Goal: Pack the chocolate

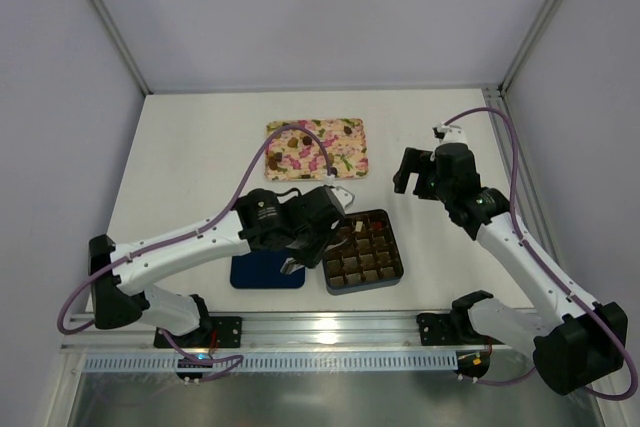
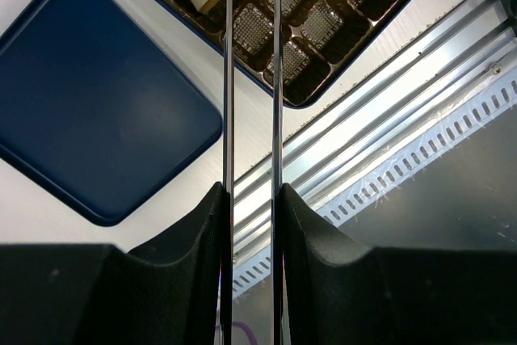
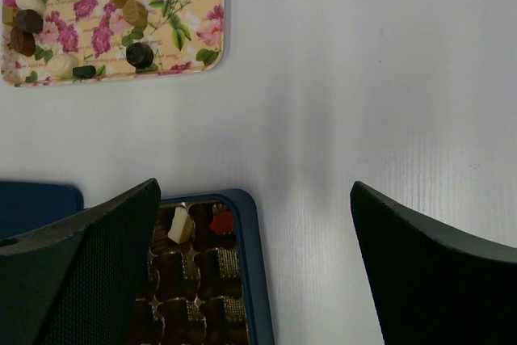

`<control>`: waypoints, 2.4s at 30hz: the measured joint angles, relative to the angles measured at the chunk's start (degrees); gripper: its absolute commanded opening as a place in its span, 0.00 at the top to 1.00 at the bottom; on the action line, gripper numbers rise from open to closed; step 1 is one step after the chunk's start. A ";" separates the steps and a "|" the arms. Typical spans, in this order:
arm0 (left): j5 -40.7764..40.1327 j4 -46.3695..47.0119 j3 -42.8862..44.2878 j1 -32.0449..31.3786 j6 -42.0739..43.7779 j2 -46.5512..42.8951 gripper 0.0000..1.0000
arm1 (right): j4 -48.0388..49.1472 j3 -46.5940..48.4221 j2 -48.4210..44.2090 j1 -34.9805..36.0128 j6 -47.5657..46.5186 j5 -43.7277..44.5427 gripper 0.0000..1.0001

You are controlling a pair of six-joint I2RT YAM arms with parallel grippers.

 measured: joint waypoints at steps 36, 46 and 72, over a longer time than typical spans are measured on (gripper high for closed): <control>-8.04 1.20 11.82 12.50 1.01 3.58 0.58 | 0.00 -0.04 -0.02 0.00 -0.09 -1.86 0.00; -12.39 3.34 13.88 29.53 3.67 18.21 0.59 | 1.25 -0.04 1.64 0.00 -0.28 -6.14 0.00; -12.50 5.75 20.74 35.21 6.58 28.35 0.60 | 3.30 -1.40 1.99 0.00 -0.26 -9.14 0.00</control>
